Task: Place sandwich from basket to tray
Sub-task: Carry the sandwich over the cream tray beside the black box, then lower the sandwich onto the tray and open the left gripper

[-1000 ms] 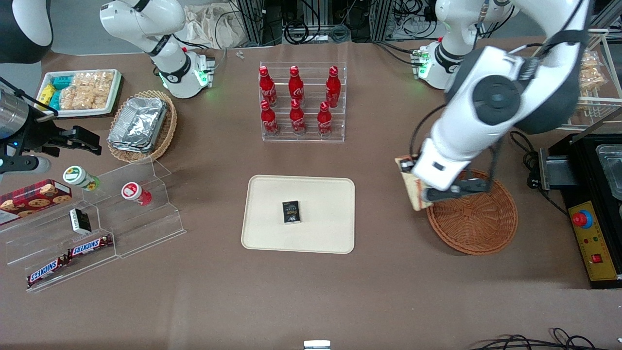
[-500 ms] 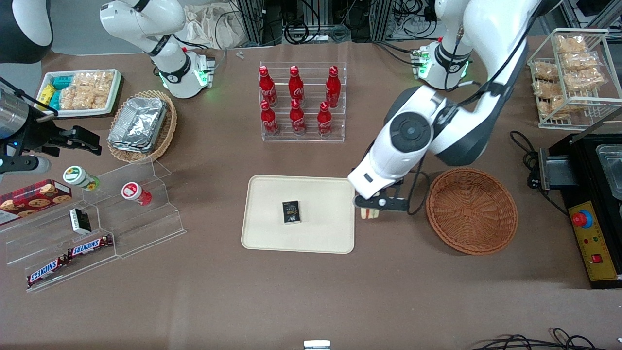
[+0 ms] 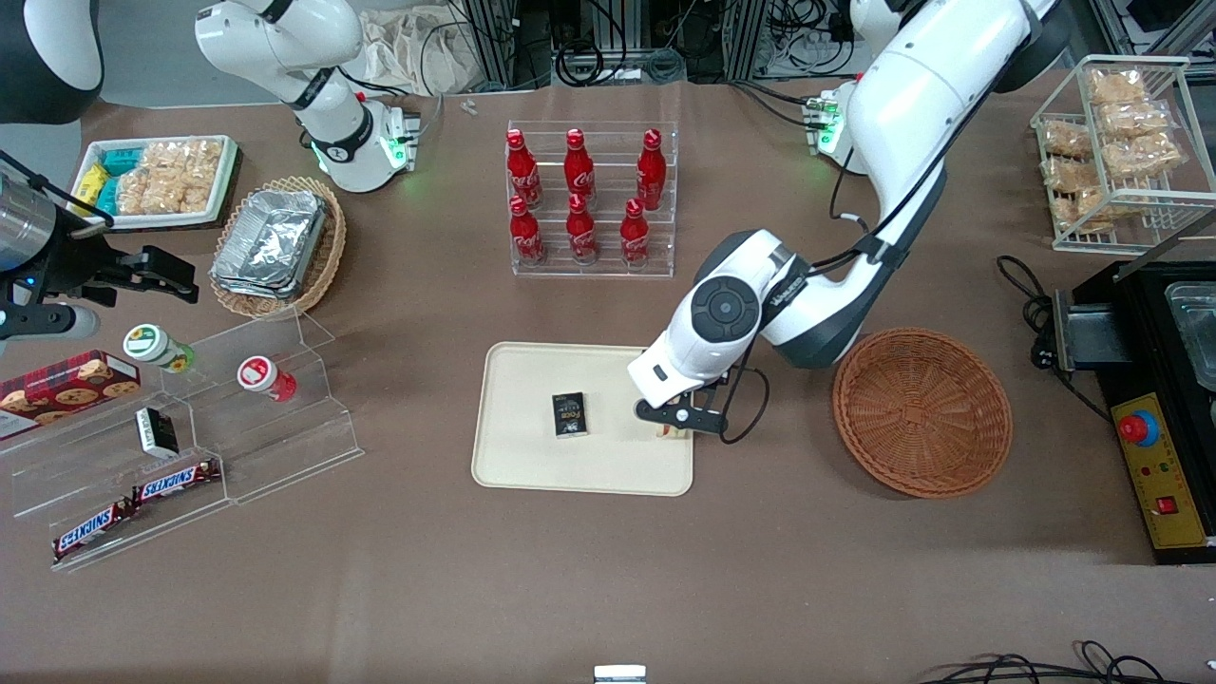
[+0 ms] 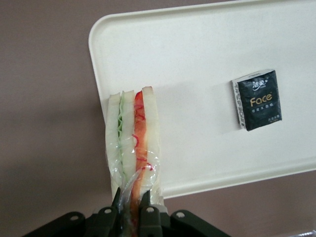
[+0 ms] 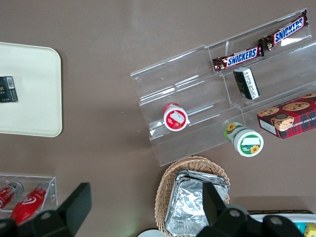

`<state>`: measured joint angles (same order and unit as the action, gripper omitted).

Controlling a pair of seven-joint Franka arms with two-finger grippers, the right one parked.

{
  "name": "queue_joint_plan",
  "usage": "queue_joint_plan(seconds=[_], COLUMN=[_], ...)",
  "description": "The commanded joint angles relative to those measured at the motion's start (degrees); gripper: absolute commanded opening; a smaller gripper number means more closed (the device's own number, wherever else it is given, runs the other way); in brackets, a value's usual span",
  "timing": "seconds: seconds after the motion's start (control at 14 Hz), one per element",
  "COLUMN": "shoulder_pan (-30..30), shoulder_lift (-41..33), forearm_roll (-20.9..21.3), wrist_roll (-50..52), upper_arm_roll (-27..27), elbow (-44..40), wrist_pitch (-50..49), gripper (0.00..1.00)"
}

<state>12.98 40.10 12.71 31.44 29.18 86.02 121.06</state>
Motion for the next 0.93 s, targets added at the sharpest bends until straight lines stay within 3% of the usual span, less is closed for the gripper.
queue_joint_plan(seconds=[0.0, 0.14, 0.21, 0.29, 0.36, 0.64, 0.86], shoulder_pan=[1.0, 1.2, 1.9, 2.9, 3.4, 3.0, 2.7], shoulder_lift=[3.8, 4.7, 4.7, 4.6, 4.4, 0.9, -7.3], forearm_roll=[3.1, 3.1, 3.0, 2.5, 2.4, 2.1, -0.5], wrist_roll=[-0.1, 0.1, 0.5, 1.0, 2.1, 2.8, 2.8], upper_arm_roll=[-0.7, -0.8, -1.9, -3.0, -3.6, -3.7, -4.9], elbow=[-2.4, -2.5, -2.5, -2.6, -2.8, -2.8, -2.7], wrist_pitch=[2.6, 3.9, 4.0, 4.0, 3.9, -2.1, -11.2], gripper=[0.0, 0.0, 0.12, 0.5, 0.99, 1.0, 1.0])
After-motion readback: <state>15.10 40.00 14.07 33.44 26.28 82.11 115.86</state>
